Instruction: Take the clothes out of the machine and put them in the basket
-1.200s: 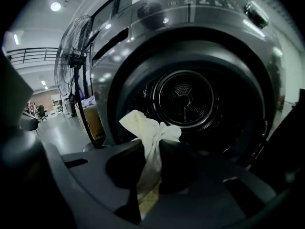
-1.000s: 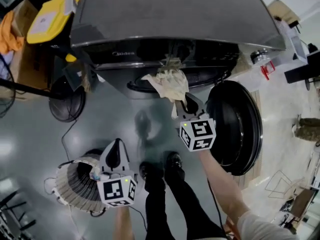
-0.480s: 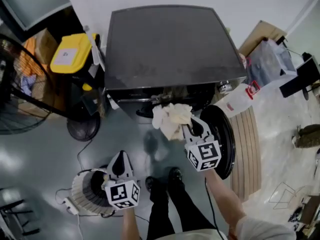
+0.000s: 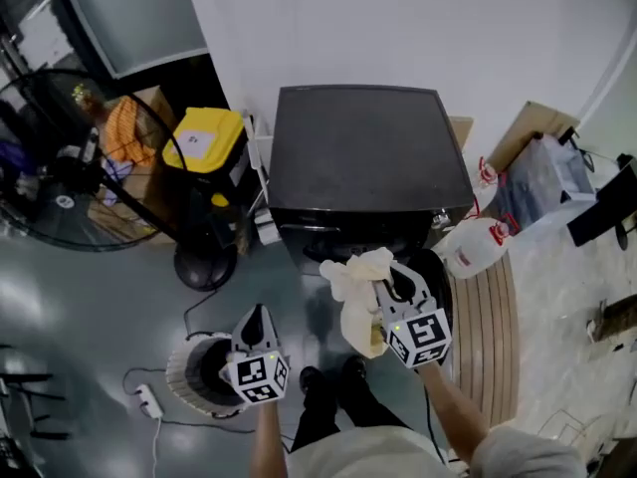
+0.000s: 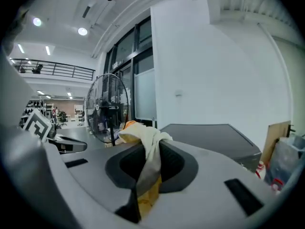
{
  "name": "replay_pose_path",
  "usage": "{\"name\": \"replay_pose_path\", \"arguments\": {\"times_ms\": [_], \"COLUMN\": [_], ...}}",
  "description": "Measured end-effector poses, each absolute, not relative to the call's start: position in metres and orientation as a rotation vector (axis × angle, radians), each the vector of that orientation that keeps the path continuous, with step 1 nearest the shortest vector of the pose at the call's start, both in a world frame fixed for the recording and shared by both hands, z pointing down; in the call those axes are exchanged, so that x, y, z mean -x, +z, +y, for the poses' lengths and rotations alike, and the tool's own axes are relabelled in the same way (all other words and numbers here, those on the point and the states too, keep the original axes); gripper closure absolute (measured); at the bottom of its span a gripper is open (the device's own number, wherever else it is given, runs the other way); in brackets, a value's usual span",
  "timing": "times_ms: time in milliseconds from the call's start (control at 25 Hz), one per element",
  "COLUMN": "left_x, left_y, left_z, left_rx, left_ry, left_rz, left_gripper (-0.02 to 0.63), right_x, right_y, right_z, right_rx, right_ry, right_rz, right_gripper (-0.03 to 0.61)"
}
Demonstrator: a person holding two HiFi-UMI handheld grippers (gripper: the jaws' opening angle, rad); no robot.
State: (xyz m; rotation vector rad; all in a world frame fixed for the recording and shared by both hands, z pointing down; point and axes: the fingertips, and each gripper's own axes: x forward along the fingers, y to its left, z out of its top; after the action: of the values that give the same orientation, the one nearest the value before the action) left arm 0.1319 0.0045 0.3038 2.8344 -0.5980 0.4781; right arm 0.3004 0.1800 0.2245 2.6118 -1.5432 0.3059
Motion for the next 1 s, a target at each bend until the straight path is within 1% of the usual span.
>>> {"name": "replay_pose_path", "arguments": {"times_ms": [320, 520, 760, 1000], "left_x": [-0.052, 0.034, 0.183, 0.319], "left_y": [0.248, 0.224, 0.217, 0.234], "left_z": [-0.035, -0.074, -0.102, -0.094], "left_rx": [-2.76, -2.684, -2.464, -2.244], "left_ry": [0.393, 0.322, 0.282, 0.266], "left_rz": [-0.879, -1.122, -1.51, -1.76], "left_gripper": [0.597, 0.597, 0.597, 0.597], "right_x": [-0.246, -0.194, -0.081, 0.053], "right_y": [0.163, 0.134, 0.12, 0.136], "right_z": [0.116, 0.05, -0.044, -0.102], "right_rx": [-2.428, -2.292, -1.997, -1.725], "right_ry": [0.177, 0.098, 0.059, 0.079], "right_rz": [-1.786, -1.976, -2.297, -2.505], "right_gripper": [0.518, 0.518, 0.518, 0.518]}}
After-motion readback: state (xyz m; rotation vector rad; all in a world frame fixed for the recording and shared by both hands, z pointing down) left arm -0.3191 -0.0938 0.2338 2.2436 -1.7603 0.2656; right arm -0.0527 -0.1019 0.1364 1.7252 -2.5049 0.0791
